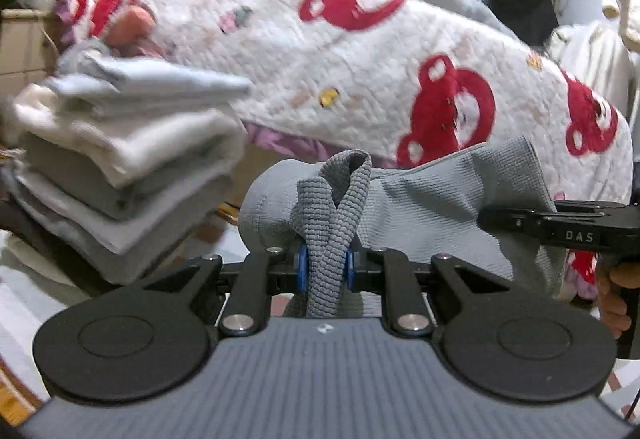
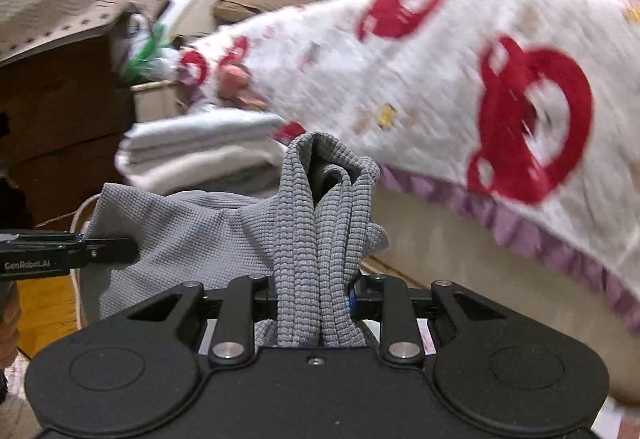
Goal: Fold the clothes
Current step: 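Carry the folded shirt with both grippers toward the clothes stack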
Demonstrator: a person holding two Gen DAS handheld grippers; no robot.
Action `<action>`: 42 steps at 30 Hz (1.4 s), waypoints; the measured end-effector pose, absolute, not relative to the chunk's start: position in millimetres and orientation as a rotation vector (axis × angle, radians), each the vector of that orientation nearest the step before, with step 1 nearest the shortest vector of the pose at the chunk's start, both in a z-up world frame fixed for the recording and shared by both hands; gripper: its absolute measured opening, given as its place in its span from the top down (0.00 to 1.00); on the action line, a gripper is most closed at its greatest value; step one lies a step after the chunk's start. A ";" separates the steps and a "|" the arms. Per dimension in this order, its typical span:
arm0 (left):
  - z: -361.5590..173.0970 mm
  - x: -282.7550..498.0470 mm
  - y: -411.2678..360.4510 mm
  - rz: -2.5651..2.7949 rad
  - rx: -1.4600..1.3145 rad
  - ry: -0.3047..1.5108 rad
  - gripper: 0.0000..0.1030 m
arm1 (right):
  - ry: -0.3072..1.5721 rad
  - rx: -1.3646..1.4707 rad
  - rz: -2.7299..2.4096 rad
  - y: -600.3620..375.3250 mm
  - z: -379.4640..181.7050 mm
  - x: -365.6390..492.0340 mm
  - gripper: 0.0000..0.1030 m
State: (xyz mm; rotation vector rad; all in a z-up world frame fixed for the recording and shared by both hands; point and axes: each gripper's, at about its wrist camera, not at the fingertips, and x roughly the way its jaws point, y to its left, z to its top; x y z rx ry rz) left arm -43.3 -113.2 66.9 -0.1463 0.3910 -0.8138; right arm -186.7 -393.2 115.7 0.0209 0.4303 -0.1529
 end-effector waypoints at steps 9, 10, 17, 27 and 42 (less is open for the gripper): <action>169.1 -49.8 -65.3 -0.729 -0.146 0.223 0.84 | 0.363 -0.187 -0.024 -345.5 236.6 -154.2 0.73; 183.8 -48.6 -62.8 -0.723 -0.130 0.200 0.84 | 0.349 -0.200 -0.008 -342.7 251.6 -150.7 0.73; 284.8 -31.9 -39.5 -0.699 -0.122 0.134 0.84 | 0.324 -0.296 0.081 -323.8 376.3 -120.8 0.73; 296.7 26.2 -26.9 -0.589 -0.127 0.146 0.84 | 0.429 -0.292 0.214 -320.7 402.2 -8.0 0.73; 118.4 251.7 -12.2 -0.391 -0.405 0.567 0.84 | 0.575 -0.044 0.282 -379.7 207.9 231.7 0.59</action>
